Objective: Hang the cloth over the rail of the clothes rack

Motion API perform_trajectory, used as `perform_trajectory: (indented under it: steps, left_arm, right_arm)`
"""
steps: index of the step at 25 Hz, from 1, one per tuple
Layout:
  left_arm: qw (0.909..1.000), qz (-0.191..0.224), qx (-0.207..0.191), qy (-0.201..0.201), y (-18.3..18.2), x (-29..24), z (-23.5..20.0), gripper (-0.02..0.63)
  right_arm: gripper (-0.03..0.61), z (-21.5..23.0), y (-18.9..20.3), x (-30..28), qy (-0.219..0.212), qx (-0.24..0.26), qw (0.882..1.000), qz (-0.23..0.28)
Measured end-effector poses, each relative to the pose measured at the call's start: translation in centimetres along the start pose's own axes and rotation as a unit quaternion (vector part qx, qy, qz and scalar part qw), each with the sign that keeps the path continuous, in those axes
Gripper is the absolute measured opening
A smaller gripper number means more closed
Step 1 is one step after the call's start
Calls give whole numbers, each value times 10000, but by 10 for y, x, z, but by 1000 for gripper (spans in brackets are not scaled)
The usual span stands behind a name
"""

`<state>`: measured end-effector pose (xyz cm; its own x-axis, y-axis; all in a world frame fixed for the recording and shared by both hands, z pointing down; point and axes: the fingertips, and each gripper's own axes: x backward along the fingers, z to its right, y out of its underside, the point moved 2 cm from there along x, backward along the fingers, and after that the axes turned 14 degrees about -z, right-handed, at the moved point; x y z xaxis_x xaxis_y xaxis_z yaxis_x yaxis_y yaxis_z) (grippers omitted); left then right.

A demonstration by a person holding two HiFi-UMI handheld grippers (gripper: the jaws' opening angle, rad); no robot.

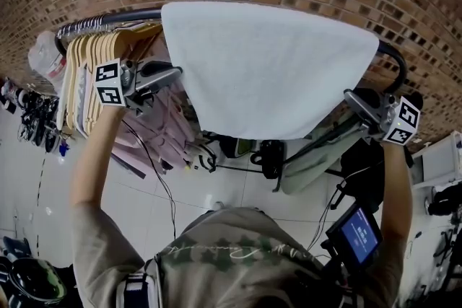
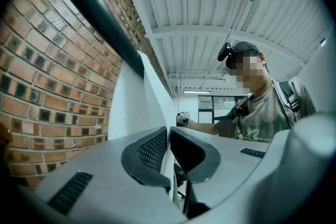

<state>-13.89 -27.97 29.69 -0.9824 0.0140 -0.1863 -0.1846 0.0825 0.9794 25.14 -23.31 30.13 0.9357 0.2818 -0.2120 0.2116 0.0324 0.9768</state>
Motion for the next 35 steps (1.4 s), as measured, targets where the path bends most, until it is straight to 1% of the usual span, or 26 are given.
perform_trajectory:
  steps: [2, 4, 5, 8, 10, 12, 15, 17, 19, 21, 23, 24, 27, 28, 29, 30, 32, 35]
  left_arm:
    - [9998, 152, 12, 96, -5, 4, 3, 23]
    - [9988, 414, 90, 263, -12, 9, 6, 25]
    - [9980, 544, 125, 284, -17, 13, 6, 25]
    - [9957, 883, 195, 195, -29, 23, 2, 25]
    - [9951, 955, 216, 160, -34, 23, -1, 25]
    - [9962, 847, 162, 70, -32, 17, -3, 25]
    - [9968, 722, 198, -277, -22, 12, -15, 25]
    - [9971, 642, 255, -306, -17, 10, -21, 25]
    - [9987, 360, 177, -301, -12, 2, -24, 25]
    - [9991, 32, 97, -399, -7, -7, -29, 26]
    - [9985, -114, 107, -521, -3, -12, -35, 35]
    - [9982, -156, 105, -575, -1, -13, -37, 64]
    - [9967, -238, 131, -771, 4, -12, -45, 67]
    - [9959, -264, 168, -851, 7, -10, -49, 81]
    - [9950, -300, 205, -926, 11, -9, -52, 124]
    - [9944, -326, 237, -976, 14, -8, -54, 127]
    - [9945, -299, 269, -970, 15, -10, -56, 127]
    - [9960, -256, 244, -815, 12, -16, -52, 127]
  right_arm:
    - [15, -3, -5, 0, -10, 57, 10000, 24]
    - [15, -6, -13, 3, 25, 105, 9998, 146]
    - [15, -7, -18, 5, 56, 115, 9996, 246]
    - [15, -6, -32, 14, 158, 98, 9984, 529]
    - [15, -6, -39, 19, 171, 110, 9980, 602]
    - [15, -7, -43, 21, 155, 138, 9979, 618]
    - [15, -9, -42, 19, 200, 100, 9978, 629]
    - [15, -8, -40, 18, 246, 64, 9977, 621]
    - [15, -7, -38, 18, 270, 47, 9978, 602]
    - [15, -6, -38, 18, 283, 51, 9979, 584]
    - [15, -7, -38, 17, 277, 52, 9980, 574]
    - [15, -7, -38, 16, 271, 50, 9980, 571]
    - [15, -9, -37, 13, 242, 44, 9981, 565]
    - [15, -9, -36, 12, 236, 44, 9981, 559]
    - [15, -9, -36, 12, 231, 44, 9982, 552]
    - [15, -10, -35, 12, 228, 44, 9982, 546]
    - [15, -10, -35, 14, 227, 38, 9983, 535]
    - [15, -10, -34, 14, 234, 29, 9984, 516]
